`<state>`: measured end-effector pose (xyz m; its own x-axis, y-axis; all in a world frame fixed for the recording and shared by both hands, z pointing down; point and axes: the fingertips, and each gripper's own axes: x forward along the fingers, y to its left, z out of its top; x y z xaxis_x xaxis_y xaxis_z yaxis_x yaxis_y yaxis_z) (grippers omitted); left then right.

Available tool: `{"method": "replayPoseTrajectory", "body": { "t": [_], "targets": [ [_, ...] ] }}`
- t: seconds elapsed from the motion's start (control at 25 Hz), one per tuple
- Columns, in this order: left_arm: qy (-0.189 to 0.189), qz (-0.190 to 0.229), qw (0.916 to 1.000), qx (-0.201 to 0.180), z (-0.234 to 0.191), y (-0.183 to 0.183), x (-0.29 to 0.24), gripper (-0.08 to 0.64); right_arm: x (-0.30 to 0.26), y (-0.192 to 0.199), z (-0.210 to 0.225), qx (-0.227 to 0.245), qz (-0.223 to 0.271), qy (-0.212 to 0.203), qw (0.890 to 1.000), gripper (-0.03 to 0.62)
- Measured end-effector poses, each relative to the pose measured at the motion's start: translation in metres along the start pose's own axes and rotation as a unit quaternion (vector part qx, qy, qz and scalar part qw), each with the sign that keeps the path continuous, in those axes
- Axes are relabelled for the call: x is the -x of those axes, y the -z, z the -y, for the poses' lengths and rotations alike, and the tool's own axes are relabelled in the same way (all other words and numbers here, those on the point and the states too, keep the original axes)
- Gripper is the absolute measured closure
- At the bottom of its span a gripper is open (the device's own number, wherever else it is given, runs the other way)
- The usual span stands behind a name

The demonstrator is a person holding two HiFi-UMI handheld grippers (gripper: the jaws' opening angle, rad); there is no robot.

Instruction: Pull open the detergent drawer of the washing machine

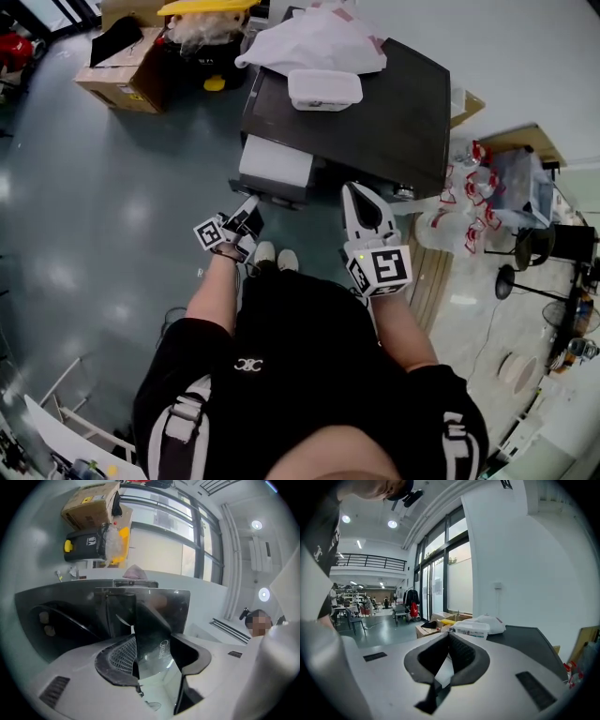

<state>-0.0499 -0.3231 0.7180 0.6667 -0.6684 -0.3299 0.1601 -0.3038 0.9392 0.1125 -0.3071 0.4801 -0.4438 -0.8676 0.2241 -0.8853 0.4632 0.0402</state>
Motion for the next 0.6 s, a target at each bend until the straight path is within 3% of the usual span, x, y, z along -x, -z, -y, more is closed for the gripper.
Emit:
{"method": "replayPoseTrajectory", "body": {
  "t": [0.6],
  "targets": [
    [-0.026,0.007,0.9996,-0.004,0.023,0.035,0.050,0.342,-0.009,0.001,-0.028,-0.011,-0.002,-0.059,0.998,0.591]
  ]
}}
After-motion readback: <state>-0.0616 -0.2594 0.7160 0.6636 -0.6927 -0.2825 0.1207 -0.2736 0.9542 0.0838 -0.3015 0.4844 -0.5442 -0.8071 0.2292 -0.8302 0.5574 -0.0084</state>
